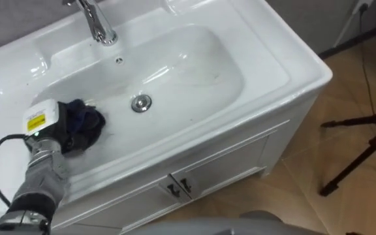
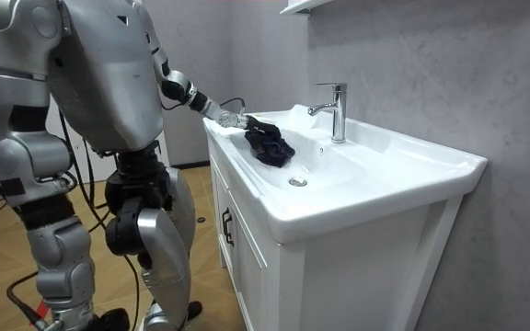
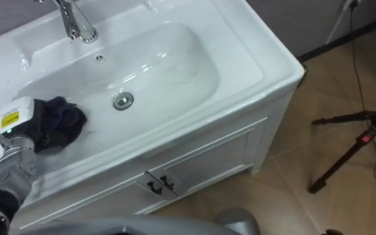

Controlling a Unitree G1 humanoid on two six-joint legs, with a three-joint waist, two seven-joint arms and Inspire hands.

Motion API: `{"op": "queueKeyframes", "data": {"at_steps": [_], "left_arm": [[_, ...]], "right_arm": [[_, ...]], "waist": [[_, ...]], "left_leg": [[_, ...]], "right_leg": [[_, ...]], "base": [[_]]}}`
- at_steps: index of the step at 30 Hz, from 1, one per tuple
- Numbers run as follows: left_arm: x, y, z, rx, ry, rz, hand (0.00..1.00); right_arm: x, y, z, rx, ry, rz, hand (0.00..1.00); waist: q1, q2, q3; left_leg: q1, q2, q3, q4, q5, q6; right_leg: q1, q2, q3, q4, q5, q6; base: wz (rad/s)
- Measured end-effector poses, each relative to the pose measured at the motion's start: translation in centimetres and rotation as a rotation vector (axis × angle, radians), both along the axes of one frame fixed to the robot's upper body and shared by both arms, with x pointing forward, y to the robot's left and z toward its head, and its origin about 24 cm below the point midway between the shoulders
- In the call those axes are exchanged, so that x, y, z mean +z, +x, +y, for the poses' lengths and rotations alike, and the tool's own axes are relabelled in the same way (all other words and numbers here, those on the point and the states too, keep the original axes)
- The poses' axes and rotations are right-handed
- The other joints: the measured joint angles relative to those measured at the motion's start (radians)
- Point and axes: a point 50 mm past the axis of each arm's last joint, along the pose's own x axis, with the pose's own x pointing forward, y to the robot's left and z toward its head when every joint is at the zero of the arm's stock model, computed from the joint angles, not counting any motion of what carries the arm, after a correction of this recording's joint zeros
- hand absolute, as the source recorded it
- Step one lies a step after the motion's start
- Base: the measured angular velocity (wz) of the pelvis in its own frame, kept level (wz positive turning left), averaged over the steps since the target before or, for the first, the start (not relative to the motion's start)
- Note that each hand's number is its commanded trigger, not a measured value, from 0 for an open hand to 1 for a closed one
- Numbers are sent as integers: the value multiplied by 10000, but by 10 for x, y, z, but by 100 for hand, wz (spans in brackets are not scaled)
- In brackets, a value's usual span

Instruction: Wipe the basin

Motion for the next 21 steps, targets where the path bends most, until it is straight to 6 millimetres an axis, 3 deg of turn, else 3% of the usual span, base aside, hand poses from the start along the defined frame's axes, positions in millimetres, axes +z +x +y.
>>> {"op": "queueKeyframes", "data": {"at_steps": [6,12,14,19,21], "left_arm": [[-4,-6,-5,-14,-180,30,100],[-3,-9,-10,-315,-128,62,100],[-3,-9,-11,-483,-47,136,100],[-5,-8,-19,-855,2,261,100],[-5,-7,-20,-913,19,240,100]], "right_arm": [[3,8,-3,116,-149,-389,0],[4,14,-4,191,-166,-774,0],[4,16,-3,269,-127,-946,0],[3,16,-1,293,-24,-956,0],[2,10,-1,241,24,-800,0]], "waist": [[156,215,17],[192,198,33],[190,170,74],[122,137,98],[-39,86,159]], "left_leg": [[294,6,-332,-127,41,-63],[583,24,-470,-373,41,-70],[699,9,-474,-437,41,-71],[793,-79,-459,-467,33,-84],[785,-168,-454,-446,33,-83]], "right_leg": [[379,10,-247,-173,-119,-135],[739,-37,-551,-189,-158,-176],[819,-45,-550,-197,-185,-170],[824,-148,-607,-249,-319,-68],[777,-255,-639,-61,-448,-8]], "base": [[12],[7],[5],[4],[12]]}}
